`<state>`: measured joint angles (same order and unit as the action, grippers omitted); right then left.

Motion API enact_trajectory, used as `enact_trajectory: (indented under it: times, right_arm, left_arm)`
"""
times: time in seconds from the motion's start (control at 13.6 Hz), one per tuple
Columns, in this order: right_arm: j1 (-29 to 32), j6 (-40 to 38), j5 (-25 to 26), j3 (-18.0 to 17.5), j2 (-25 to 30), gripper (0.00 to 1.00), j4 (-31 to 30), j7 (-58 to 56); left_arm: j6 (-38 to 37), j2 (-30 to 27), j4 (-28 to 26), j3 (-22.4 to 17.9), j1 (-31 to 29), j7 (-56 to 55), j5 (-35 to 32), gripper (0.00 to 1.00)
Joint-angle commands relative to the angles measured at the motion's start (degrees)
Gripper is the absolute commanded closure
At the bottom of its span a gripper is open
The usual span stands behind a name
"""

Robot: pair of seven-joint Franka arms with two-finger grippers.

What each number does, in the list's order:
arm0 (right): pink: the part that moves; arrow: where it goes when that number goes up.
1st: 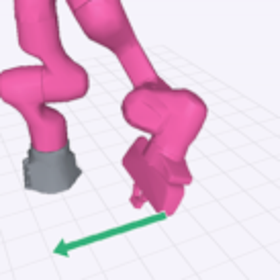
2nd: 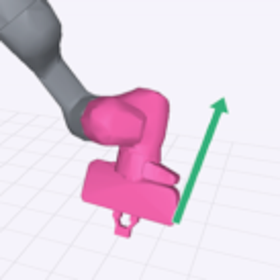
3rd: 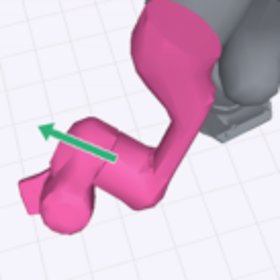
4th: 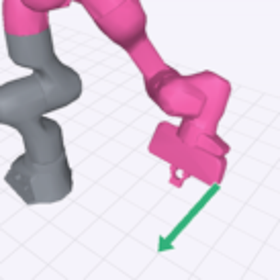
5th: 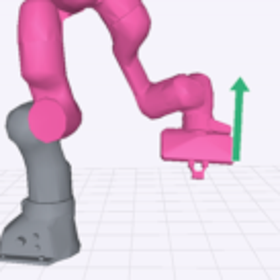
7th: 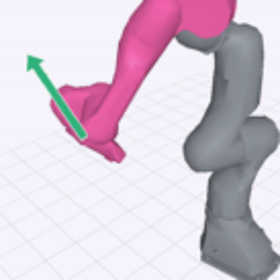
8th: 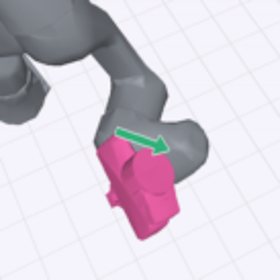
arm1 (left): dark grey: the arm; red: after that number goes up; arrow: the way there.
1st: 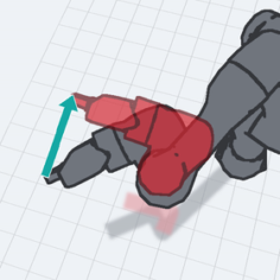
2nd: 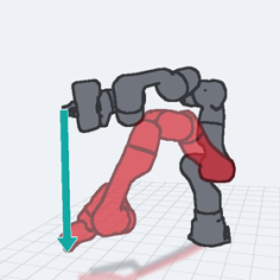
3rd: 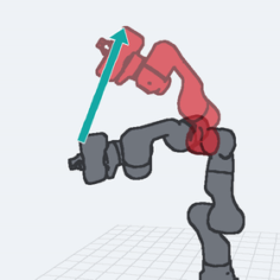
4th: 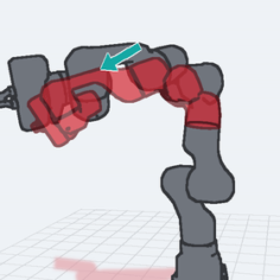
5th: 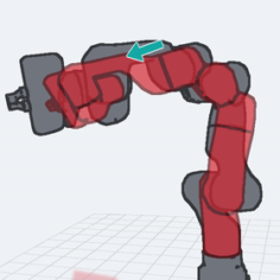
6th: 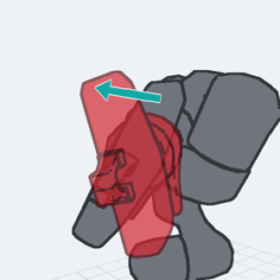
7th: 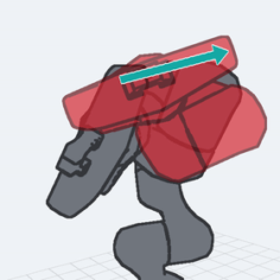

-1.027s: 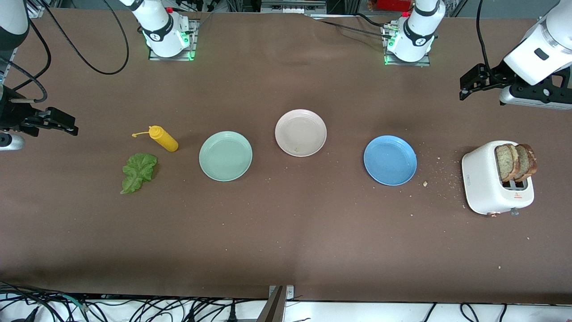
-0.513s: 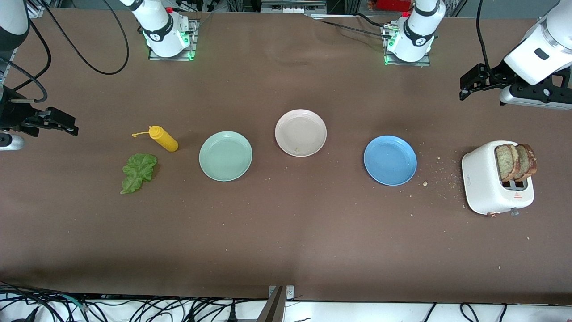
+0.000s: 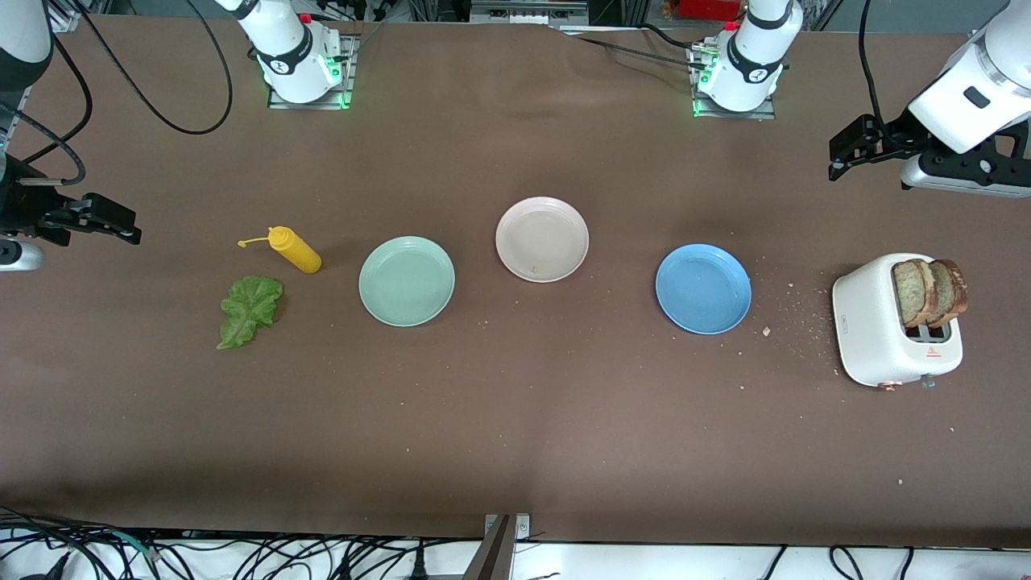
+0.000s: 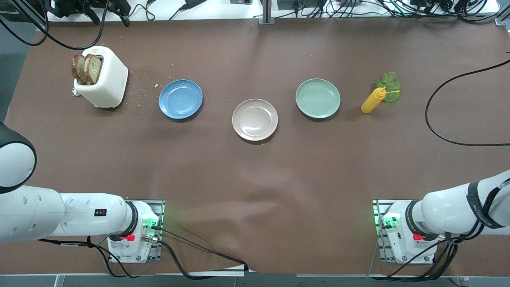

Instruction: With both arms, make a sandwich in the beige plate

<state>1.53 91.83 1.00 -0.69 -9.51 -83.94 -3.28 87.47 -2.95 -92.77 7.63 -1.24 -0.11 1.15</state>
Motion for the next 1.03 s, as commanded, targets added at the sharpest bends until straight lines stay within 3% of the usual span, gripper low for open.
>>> enact_trajectory:
  times: [0.0, 0.95]
  right_arm:
    - [0.5, -0.1, -0.5, -0.4, -0.4, 0.00, 0.4, -0.2]
    - [0.4, 0.1, -0.5, -0.4, -0.5, 0.00, 0.4, -0.2]
  left_arm:
    - [-0.5, 0.0, 1.0, -0.2, -0.2, 0.9, 0.5, 0.00]
    - [-0.6, 0.0, 1.0, -0.3, -1.1, 0.8, 0.5, 0.00]
